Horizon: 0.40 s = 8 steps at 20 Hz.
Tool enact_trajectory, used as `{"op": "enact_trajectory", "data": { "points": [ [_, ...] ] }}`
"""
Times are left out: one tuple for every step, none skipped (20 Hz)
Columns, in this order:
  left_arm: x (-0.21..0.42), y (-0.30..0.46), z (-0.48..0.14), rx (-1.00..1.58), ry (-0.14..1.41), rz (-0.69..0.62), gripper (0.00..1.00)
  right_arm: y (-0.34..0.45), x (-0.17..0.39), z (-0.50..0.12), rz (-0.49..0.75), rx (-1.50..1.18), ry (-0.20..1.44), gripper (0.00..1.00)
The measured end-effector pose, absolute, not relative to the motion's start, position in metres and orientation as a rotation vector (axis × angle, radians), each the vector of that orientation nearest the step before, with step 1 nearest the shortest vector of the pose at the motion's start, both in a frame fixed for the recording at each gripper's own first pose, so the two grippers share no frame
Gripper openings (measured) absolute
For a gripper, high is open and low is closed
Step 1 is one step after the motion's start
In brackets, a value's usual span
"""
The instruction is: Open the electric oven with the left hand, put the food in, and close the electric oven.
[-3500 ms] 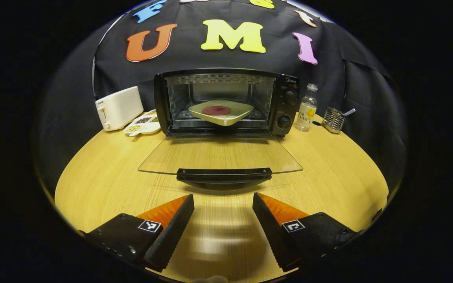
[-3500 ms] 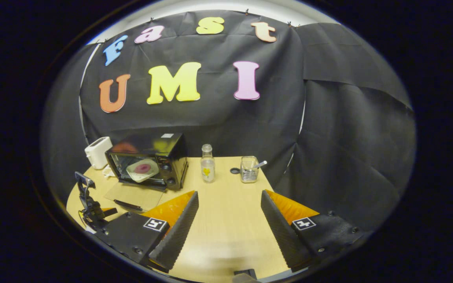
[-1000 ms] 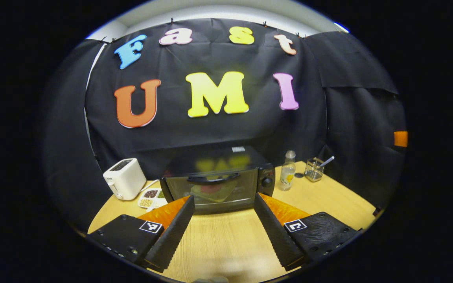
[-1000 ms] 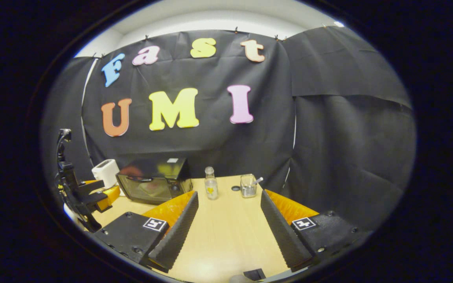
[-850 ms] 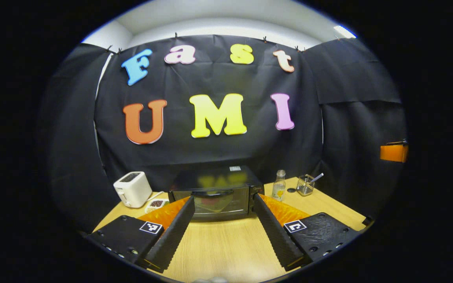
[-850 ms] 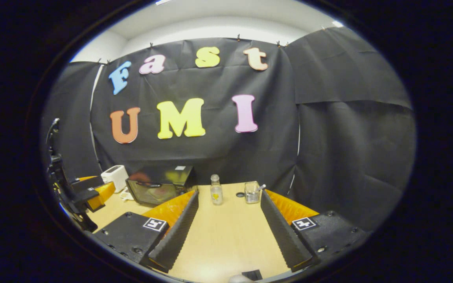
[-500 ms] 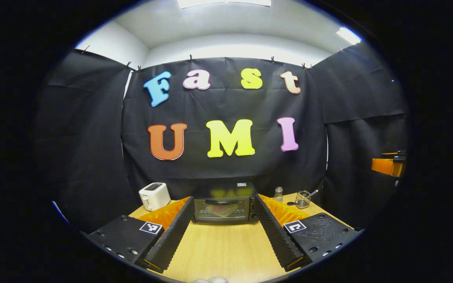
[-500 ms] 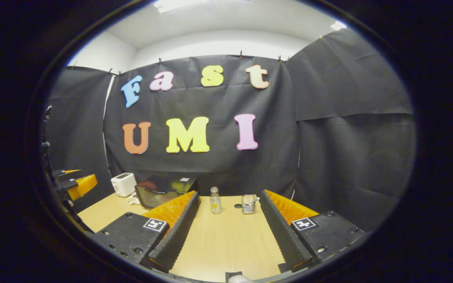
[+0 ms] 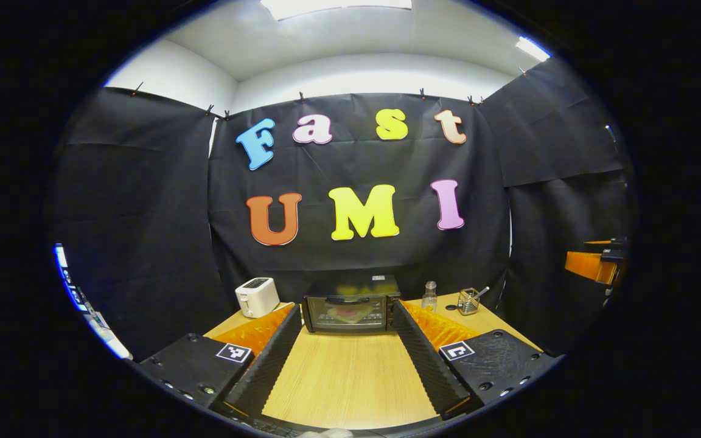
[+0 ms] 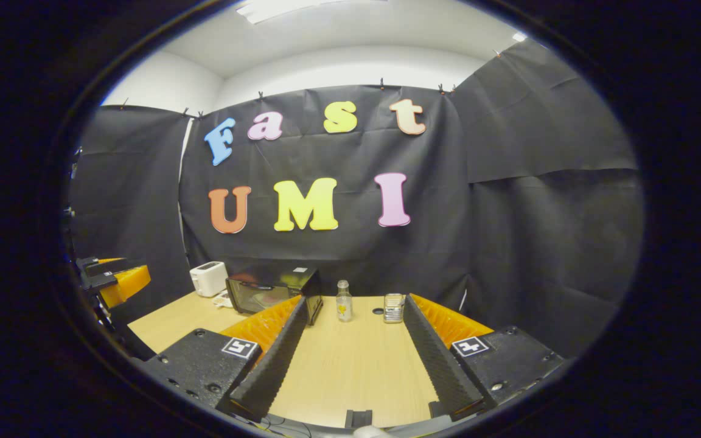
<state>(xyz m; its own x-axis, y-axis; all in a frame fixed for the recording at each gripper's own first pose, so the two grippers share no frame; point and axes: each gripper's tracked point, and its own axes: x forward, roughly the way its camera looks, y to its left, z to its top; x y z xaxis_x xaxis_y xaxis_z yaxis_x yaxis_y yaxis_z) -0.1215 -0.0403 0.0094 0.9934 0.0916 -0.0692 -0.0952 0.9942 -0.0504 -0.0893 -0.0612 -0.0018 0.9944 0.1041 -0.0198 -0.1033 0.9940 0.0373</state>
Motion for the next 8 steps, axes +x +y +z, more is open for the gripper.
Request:
{"op": "enact_trajectory", "data": {
  "points": [
    [-0.12,-0.041,0.013,-0.057,0.061,0.088,0.96,-0.063,-0.087,-0.001,0.099,0.037,0.022,0.96],
    [-0.119,-0.04,0.014,-0.053,0.059,0.087,0.96,-0.063,-0.086,-0.001,0.094,0.039,0.028,0.96],
    [-0.12,-0.036,0.014,-0.05,0.067,0.092,0.96,-0.062,-0.086,-0.001,0.095,0.039,0.032,0.96],
    [-0.118,-0.034,0.015,-0.048,0.062,0.096,0.96,-0.06,-0.085,0.002,0.1,0.038,0.028,0.96],
    [-0.116,-0.031,0.018,-0.046,0.058,0.105,0.96,-0.061,-0.084,0.002,0.099,0.034,0.033,0.96],
    [-0.114,-0.027,0.018,-0.042,0.055,0.116,0.96,-0.063,-0.083,0.001,0.094,0.032,0.034,0.96],
    [-0.114,-0.025,0.017,-0.045,0.056,0.122,0.96,-0.064,-0.082,0.003,0.088,0.035,0.033,0.96],
    [-0.112,-0.025,0.018,-0.051,0.055,0.118,0.96,-0.061,-0.081,0.003,0.091,0.04,0.032,0.96]
  ]
}}
